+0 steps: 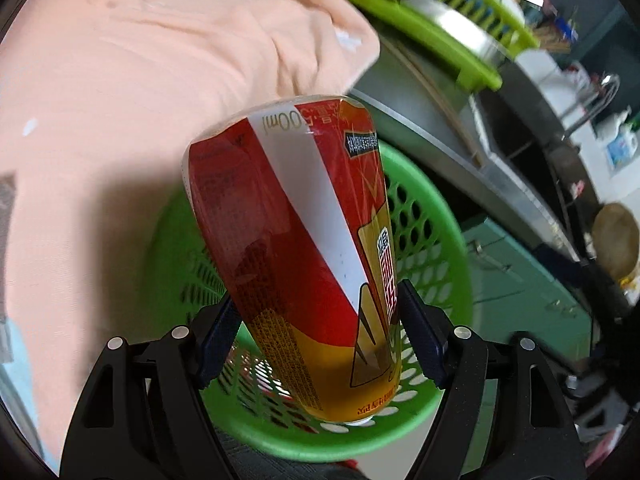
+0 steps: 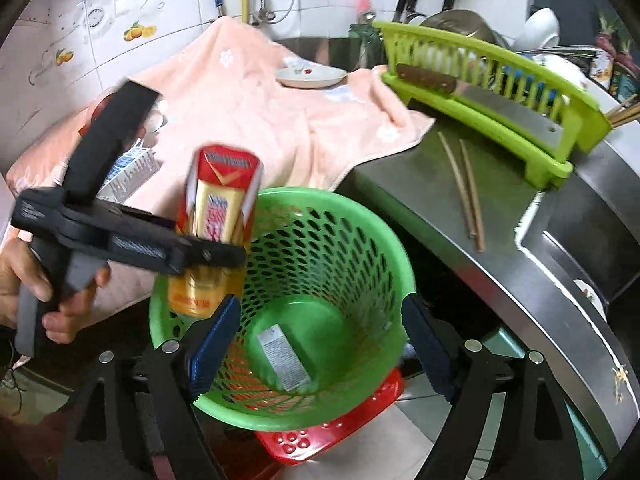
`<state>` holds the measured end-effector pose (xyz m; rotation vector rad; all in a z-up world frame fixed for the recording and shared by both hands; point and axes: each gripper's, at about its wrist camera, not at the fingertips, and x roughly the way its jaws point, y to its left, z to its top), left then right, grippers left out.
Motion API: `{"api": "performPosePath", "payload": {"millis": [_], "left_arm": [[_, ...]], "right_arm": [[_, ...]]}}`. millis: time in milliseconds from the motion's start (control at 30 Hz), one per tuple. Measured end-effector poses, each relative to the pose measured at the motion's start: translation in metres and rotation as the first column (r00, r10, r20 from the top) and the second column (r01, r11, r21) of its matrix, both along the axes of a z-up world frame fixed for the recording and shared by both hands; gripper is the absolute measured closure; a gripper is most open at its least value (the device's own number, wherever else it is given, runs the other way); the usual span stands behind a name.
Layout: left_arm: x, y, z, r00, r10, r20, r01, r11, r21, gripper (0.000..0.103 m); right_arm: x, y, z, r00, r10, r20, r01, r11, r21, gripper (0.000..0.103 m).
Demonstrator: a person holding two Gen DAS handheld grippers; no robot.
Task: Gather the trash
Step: 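Drop the milk carton into the green basket with the right tool while the left tool drops the bottle there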
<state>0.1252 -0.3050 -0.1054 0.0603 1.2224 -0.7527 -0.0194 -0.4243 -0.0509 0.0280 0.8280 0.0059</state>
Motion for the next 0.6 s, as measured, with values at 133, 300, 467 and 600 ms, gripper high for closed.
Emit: {"api": "performPosePath", "payload": {"millis": [133, 300, 467, 600], "left_arm": [[0.000, -0.014, -0.019, 1.000, -0.018, -0.010, 0.019, 0.998, 0.062, 0.029], [-0.002, -0.025, -0.039, 0.998, -0.031, -0.046, 0.036, 0.993, 0.115, 0.028], [0.000, -0.025, -0.041, 0.997, -0.034, -0.063, 0.040, 0.994, 0.099, 0.023], [-0.001, -0.021, -0.031, 0.999, -0.036, -0.032, 0.039, 0.995, 0.094, 0.023]], "right_arm": [[-0.004, -0.005, -0.008, 1.000, -0.011, 0.000, 0.011, 1.000, 0.021, 0.023], [-0.005, -0.006, -0.016, 1.000, -0.015, -0.002, 0.015, 0.999, 0.051, 0.022], [-0.005, -0.005, -0.017, 1.000, -0.019, 0.003, 0.018, 0.998, 0.057, 0.022], [-0.006, -0.005, -0.013, 1.000, -0.025, 0.014, 0.024, 0.998, 0.063, 0.021]]}}
